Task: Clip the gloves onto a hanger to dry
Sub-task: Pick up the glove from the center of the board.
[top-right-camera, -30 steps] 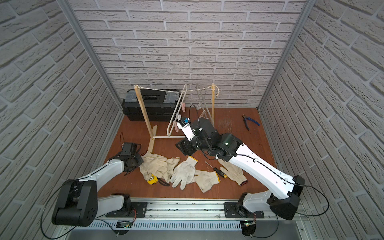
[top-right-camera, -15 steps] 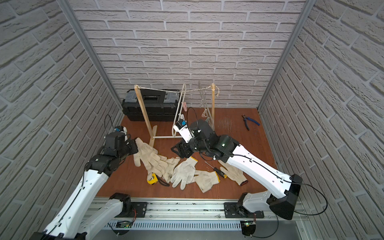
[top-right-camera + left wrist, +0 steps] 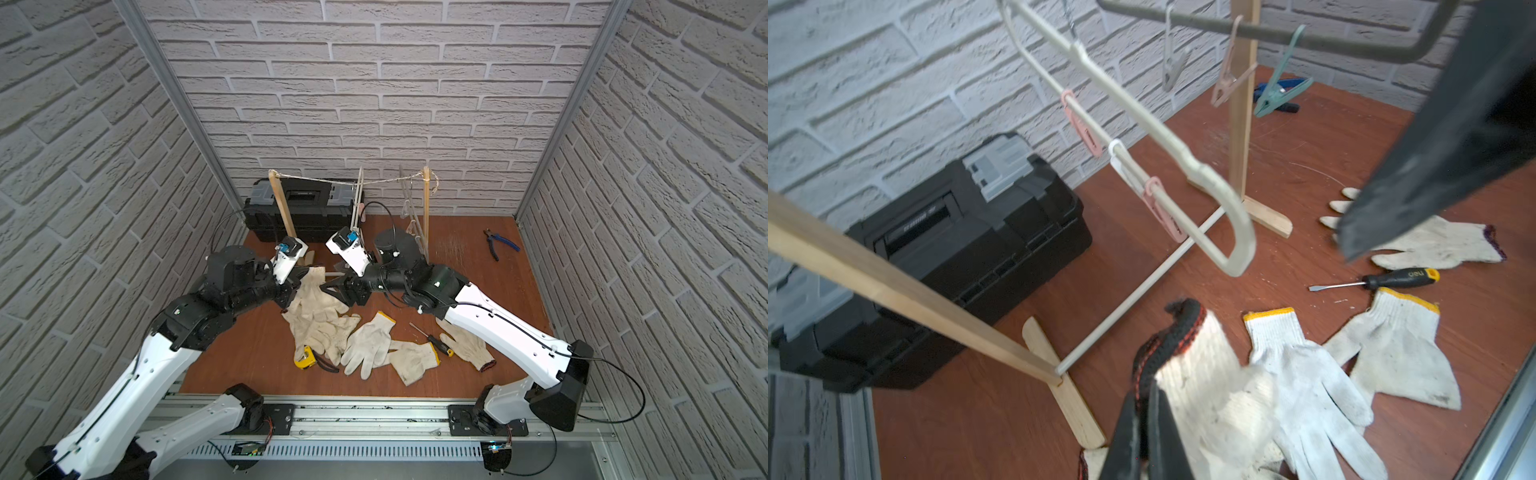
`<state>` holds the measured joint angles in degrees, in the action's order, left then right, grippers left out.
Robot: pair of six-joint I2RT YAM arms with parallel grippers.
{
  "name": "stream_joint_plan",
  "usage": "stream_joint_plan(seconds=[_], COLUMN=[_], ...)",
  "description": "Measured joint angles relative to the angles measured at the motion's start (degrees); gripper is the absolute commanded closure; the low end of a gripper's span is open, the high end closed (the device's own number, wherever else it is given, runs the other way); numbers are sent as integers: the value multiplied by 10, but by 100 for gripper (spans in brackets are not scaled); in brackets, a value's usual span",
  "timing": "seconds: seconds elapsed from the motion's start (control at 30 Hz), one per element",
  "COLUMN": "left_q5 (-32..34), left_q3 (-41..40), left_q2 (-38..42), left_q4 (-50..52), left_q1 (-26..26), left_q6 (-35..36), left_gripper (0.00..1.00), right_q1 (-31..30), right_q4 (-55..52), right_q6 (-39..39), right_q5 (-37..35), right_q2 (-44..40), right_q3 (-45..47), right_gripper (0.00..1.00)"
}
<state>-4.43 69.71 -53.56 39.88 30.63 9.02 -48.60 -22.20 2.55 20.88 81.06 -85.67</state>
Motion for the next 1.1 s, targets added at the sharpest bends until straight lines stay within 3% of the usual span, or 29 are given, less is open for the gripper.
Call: stream_joint_plan(seconds=[0.3,0.63,1.07,1.1], left_q5=[-59,-81,-73,-72], left_q3=[25,21,13,11], left_q2=[5,43,26,26], left_q4=[0,-24,-49,-51], left_q1=[3,3,3,3], left_q6=[50,54,55,55], left_gripper=[100,100,100,96], right_q1=[14,52,59,60], right_q4=[22,79,104,103], right_q6=[-12,56,105,104], right_q5=[21,55,149,150], right_q2=[49,62,77,77], right_q3=[-35,-16,-16,-16], right_gripper=[34,37,87,91])
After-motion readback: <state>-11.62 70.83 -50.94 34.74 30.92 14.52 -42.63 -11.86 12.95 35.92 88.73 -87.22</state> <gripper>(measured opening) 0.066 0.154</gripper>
